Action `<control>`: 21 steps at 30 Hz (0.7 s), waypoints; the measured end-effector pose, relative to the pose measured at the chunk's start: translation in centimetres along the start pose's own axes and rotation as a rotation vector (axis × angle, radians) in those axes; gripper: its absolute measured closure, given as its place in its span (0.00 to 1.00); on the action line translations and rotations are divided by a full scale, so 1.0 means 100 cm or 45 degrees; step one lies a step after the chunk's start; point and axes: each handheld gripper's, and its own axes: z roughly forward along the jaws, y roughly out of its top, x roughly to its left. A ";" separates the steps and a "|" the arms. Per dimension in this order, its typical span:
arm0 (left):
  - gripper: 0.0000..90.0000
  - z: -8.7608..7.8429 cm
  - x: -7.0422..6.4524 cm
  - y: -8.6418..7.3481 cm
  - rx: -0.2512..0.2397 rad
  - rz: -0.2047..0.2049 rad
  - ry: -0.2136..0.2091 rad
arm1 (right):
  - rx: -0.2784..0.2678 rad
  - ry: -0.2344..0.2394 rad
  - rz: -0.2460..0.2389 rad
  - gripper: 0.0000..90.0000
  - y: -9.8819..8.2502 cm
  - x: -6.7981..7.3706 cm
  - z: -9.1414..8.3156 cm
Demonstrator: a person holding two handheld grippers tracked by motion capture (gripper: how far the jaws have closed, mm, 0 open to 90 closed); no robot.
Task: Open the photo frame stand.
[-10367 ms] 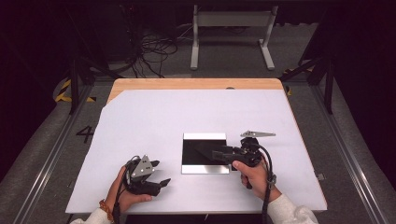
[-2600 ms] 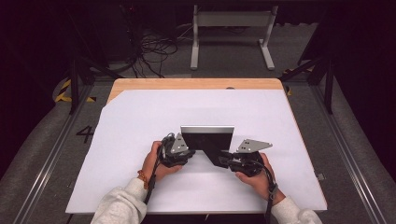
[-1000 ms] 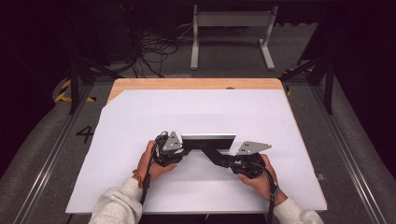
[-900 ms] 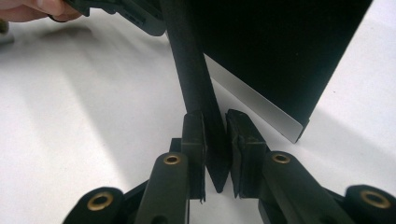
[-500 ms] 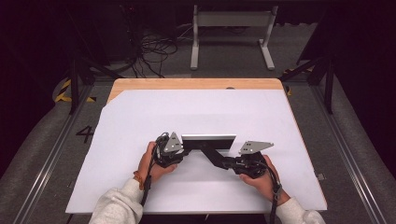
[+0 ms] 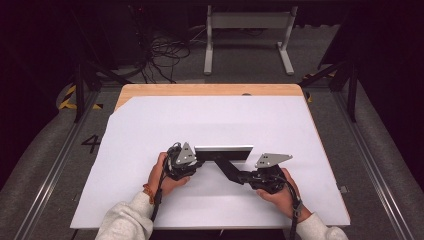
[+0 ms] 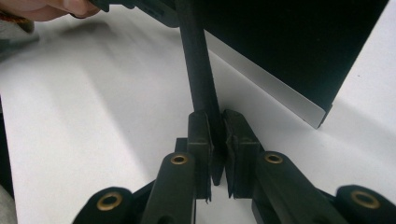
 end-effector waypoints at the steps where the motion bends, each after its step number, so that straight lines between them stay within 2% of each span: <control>1: 0.81 0.000 0.000 0.000 0.001 0.000 0.003 | -0.001 0.000 -0.002 0.91 0.000 0.000 0.000; 14: 0.81 0.000 -0.001 0.000 0.004 -0.002 0.005 | 0.015 -0.013 -0.011 0.89 0.000 0.004 -0.003; 19: 0.81 -0.004 0.001 0.000 -0.007 -0.004 0.000 | -0.040 -0.031 -0.014 0.82 0.002 0.000 -0.013; 21: 0.80 -0.008 0.002 0.001 -0.027 -0.007 -0.014 | -0.067 -0.059 -0.040 0.80 0.003 -0.001 -0.019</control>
